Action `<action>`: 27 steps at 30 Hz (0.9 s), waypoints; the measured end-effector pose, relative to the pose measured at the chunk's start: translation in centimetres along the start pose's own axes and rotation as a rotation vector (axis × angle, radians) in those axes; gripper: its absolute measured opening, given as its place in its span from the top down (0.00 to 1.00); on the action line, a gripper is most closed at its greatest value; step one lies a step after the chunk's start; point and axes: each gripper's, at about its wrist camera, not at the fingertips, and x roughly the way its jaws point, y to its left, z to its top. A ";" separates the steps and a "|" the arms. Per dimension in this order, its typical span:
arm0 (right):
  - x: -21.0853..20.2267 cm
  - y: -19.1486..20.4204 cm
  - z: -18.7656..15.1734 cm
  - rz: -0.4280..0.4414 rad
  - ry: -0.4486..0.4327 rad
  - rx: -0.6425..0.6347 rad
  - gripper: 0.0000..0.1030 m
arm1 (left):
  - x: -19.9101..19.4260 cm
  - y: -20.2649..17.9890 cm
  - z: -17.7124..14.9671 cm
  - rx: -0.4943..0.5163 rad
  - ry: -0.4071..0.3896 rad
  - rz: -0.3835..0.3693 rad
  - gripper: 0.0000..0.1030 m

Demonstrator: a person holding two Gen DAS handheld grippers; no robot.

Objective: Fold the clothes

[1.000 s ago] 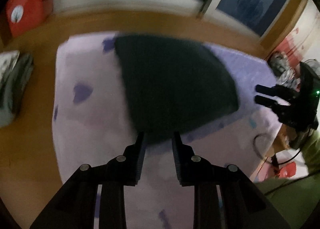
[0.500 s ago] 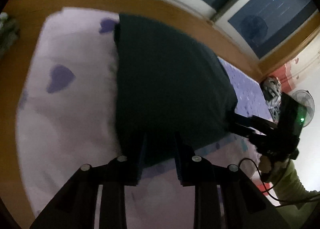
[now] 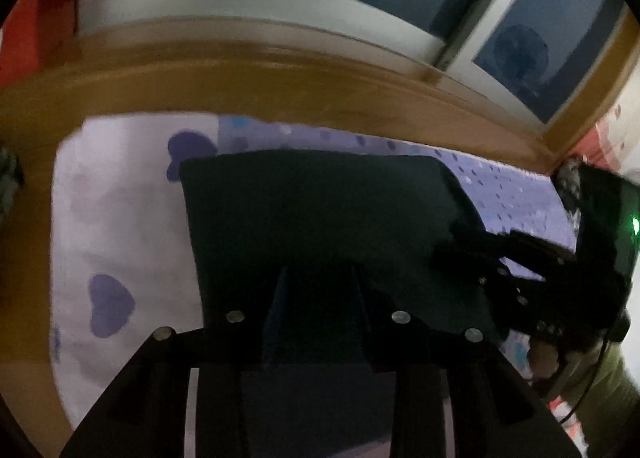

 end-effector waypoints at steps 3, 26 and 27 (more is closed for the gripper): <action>0.8 0.0 0.1 -0.007 0.003 0.002 0.58 | 0.0 0.0 0.1 0.009 0.011 -0.009 0.69; -5.8 6.8 -5.8 -0.234 0.016 0.187 0.25 | -4.2 -5.6 -7.4 0.004 0.108 0.219 0.42; -5.9 6.9 -5.9 -0.240 0.015 0.187 0.25 | -4.2 -6.0 -7.5 0.013 0.107 0.218 0.41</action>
